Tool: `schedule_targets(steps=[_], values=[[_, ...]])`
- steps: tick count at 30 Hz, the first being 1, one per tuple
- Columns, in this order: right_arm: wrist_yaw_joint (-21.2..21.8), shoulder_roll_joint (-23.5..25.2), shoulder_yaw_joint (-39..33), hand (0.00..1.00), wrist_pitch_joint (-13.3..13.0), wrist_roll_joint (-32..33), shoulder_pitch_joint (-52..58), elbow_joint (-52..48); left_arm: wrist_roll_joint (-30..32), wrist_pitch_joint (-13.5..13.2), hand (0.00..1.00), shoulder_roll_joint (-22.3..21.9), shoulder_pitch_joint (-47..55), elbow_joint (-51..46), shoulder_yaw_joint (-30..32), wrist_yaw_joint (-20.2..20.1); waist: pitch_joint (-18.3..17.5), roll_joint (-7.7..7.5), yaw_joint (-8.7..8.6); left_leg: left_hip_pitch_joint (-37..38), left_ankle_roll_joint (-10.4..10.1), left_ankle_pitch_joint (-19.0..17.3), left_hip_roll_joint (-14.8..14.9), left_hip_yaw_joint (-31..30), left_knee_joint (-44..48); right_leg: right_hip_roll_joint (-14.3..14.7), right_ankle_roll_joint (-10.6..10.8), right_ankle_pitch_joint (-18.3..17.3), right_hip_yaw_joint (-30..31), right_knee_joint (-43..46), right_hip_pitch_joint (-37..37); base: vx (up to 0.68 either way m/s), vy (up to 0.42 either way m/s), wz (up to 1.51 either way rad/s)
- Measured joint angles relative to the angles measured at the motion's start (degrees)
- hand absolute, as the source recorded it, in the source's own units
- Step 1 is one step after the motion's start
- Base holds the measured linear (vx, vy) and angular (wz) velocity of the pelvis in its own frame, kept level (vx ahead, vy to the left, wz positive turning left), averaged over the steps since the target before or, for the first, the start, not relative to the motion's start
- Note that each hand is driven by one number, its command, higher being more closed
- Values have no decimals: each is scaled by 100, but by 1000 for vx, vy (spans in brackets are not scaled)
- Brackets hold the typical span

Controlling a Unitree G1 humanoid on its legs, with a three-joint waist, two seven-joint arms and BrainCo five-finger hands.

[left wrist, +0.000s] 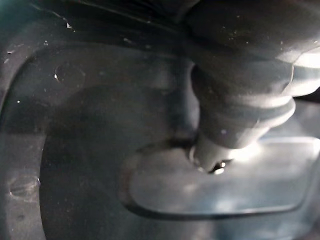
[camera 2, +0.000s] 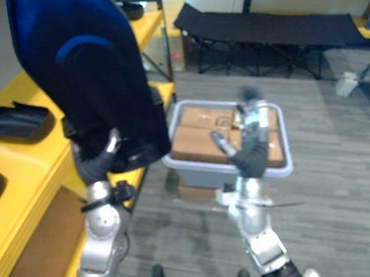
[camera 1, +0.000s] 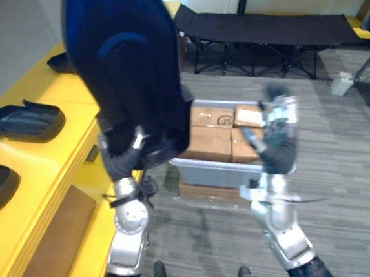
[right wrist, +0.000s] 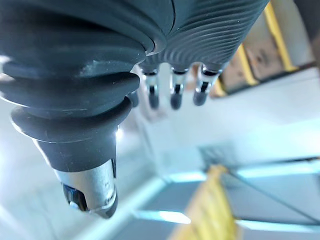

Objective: Walk over and take plastic housings, then place them on the shelf

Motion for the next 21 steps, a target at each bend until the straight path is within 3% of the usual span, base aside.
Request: schedule_targets(steps=[5, 9, 12, 14, 16, 19, 21], values=[[-252, 299, -745, 0, 398, 458, 932, 984, 180, 48, 100, -75, 551, -25, 123, 279, -45, 15, -41, 1, 2, -39, -5, 78, 0, -4, 0, -1, 64, -45, -28, 23, 0, -7], [264, 421, -1422, 0, 453, 1359, 1675, 2535, 90, 108, 100, -281, 1239, 166, 410, 342, -120, 151, -60, -6, -7, -81, -9, 107, 0, -2, 12, 4, 82, -54, -33, 44, -4, -4], [626, 421, -1550, 0, 450, 1511, 1772, 3127, 45, 72, 100, -374, 1456, 274, 563, 311, -151, 202, -62, -6, -9, -88, -9, 105, -1, -1, 13, 5, 74, -78, -19, 0, 0, 0], [1035, 450, -1499, 0, 472, 1692, 1767, 3429, -335, -85, 100, -397, 1562, 276, 623, 145, -154, 206, -55, -5, -9, -89, -11, 76, -1, -2, 9, -1, 36, -83, 12, -10, -2, 7], [1139, 541, -1479, 0, 484, 1688, 1761, 3460, -408, -254, 100, -392, 1610, 278, 630, 73, -157, 204, -51, -4, -8, -88, -25, 27, -1, -13, -5, -21, -18, -100, 61, -27, 2, 13], [1102, 554, -1326, 0, 487, 1432, 1686, 3473, -1041, -781, 100, -391, 1626, 248, 602, -360, -189, 211, -24, -10, -5, -98, -49, -16, -2, -37, 0, -46, -46, -112, 66, -27, 8, 8], [1061, 545, -1235, 0, 513, 1129, 1501, 3473, -1112, -963, 100, -389, 1614, 222, 602, -373, -222, 231, -18, -11, -21, -114, -66, -19, -2, -51, 1, -45, -50, -112, 68, 0, 0, 0]])
